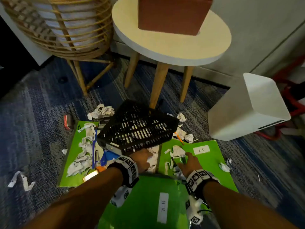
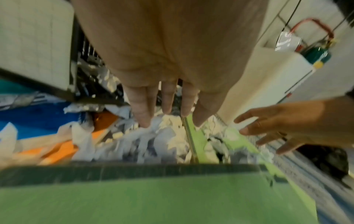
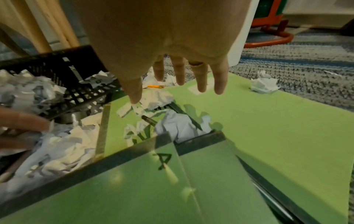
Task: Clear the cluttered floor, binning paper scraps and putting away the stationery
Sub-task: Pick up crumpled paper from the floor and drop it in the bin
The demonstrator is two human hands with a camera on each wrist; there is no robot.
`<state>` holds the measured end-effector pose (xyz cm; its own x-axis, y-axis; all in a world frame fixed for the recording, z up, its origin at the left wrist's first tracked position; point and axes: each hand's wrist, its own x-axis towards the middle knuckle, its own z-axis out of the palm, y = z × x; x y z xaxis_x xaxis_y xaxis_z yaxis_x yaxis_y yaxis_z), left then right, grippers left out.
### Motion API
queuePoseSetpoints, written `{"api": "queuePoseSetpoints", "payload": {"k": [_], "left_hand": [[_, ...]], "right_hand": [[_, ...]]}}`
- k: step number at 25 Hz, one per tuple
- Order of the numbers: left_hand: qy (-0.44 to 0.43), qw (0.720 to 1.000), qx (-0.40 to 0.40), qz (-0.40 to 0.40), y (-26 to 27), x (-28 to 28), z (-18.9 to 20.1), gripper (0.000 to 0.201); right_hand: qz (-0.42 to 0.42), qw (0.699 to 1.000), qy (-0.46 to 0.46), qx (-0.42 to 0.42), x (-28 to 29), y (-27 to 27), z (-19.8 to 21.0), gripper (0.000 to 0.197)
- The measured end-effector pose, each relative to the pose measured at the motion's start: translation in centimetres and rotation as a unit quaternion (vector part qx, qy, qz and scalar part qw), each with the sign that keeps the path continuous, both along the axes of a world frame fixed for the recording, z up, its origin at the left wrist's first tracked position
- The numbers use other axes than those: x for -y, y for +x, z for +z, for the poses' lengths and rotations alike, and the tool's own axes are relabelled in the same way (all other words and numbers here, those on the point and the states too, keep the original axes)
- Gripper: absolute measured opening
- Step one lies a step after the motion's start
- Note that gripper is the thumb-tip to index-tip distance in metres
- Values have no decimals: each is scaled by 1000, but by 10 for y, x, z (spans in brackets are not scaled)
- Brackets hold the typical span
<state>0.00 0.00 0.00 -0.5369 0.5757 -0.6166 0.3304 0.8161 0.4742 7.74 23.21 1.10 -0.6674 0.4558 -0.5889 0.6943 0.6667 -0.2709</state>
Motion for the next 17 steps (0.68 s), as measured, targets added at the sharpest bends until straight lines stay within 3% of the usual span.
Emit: {"api": "queuePoseSetpoints", "payload": {"k": [3, 6, 10, 14, 17], "left_hand": [[-48, 998, 12, -36, 11, 0, -14, 57], [-80, 996, -14, -23, 21, 0, -18, 52], [-105, 993, -29, -37, 17, -2, -19, 39], [-56, 993, -71, -78, 19, -7, -9, 23], [-93, 991, -84, -38, 24, -6, -12, 35]], "right_hand": [[-46, 997, -27, 57, -2, -1, -14, 80], [-40, 996, -50, 58, -3, 2, -28, 90], [16, 999, -26, 41, -6, 4, -27, 70], [-1, 996, 16, -82, -9, -8, -15, 64], [32, 997, -16, -74, -11, -17, -13, 69]]}}
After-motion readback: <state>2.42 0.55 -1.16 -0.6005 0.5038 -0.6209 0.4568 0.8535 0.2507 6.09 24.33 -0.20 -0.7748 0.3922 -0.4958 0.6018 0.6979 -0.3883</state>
